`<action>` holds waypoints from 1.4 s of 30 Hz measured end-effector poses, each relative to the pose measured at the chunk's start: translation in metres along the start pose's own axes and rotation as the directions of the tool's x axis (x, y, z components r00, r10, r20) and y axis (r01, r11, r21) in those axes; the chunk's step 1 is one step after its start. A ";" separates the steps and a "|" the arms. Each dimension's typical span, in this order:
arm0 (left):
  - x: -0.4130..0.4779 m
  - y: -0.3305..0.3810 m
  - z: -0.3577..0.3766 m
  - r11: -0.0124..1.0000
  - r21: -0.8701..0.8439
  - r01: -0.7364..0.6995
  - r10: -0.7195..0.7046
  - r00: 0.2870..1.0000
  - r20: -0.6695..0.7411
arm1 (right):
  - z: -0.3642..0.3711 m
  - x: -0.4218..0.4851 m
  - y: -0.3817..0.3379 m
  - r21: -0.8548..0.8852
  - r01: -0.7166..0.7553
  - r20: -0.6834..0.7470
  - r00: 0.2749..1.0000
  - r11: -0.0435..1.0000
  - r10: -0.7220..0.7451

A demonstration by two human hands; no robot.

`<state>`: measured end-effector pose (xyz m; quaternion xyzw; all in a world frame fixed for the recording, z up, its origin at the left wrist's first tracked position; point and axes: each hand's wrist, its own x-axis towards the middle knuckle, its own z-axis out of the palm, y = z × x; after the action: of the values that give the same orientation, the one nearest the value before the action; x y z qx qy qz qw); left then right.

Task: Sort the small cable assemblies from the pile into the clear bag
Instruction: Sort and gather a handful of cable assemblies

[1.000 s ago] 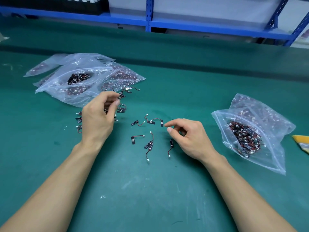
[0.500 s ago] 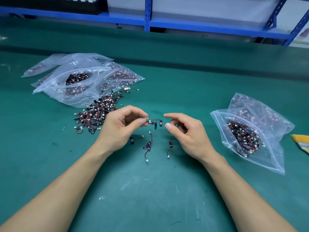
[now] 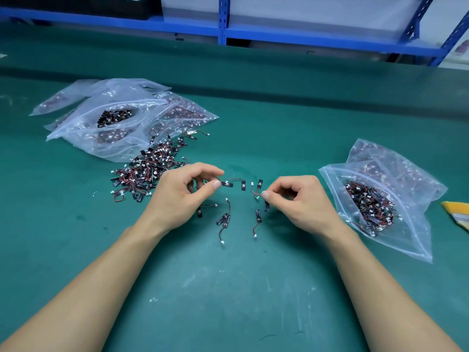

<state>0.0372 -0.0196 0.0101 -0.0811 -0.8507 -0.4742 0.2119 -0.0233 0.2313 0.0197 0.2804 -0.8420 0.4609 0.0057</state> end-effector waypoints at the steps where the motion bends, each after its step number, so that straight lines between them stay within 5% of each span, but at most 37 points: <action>1: 0.000 -0.001 -0.002 0.998 0.053 -0.019 0.018 1.000 0.014 | -0.006 0.000 0.002 -0.041 -0.006 0.011 1.000 0.999 0.007; 10: -0.002 -0.002 -0.003 0.957 0.209 -0.200 0.132 0.945 0.298 | -0.022 -0.002 0.010 -0.331 -0.001 0.174 0.983 0.943 0.063; 15: -0.002 -0.005 -0.001 0.938 0.281 -0.205 0.097 0.930 0.355 | -0.023 -0.001 0.012 -0.386 0.026 0.108 0.994 0.922 0.017; 24: -0.009 0.005 0.016 0.947 0.272 -0.168 0.071 0.940 0.333 | -0.015 0.001 0.012 -0.362 0.019 0.023 1.000 0.932 -0.011; 30: -0.005 0.004 0.011 0.967 0.240 -0.083 0.041 0.983 0.177 | -0.013 0.002 0.017 -0.295 -0.017 -0.040 0.999 0.955 0.005; 36: -0.004 0.003 0.005 0.945 0.285 -0.160 0.078 0.957 0.280 | -0.012 0.003 0.022 -0.265 -0.040 -0.069 0.997 0.964 0.022; 42: 0.004 -0.008 -0.004 0.971 0.237 0.005 0.001 1.000 -0.022 | -0.011 0.007 0.028 -0.128 -0.157 -0.183 0.974 0.979 0.132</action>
<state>0.0319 -0.0277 0.0083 -0.0492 -0.8990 -0.3702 0.2289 -0.0452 0.2486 0.0069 0.1759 -0.8870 0.4220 0.0651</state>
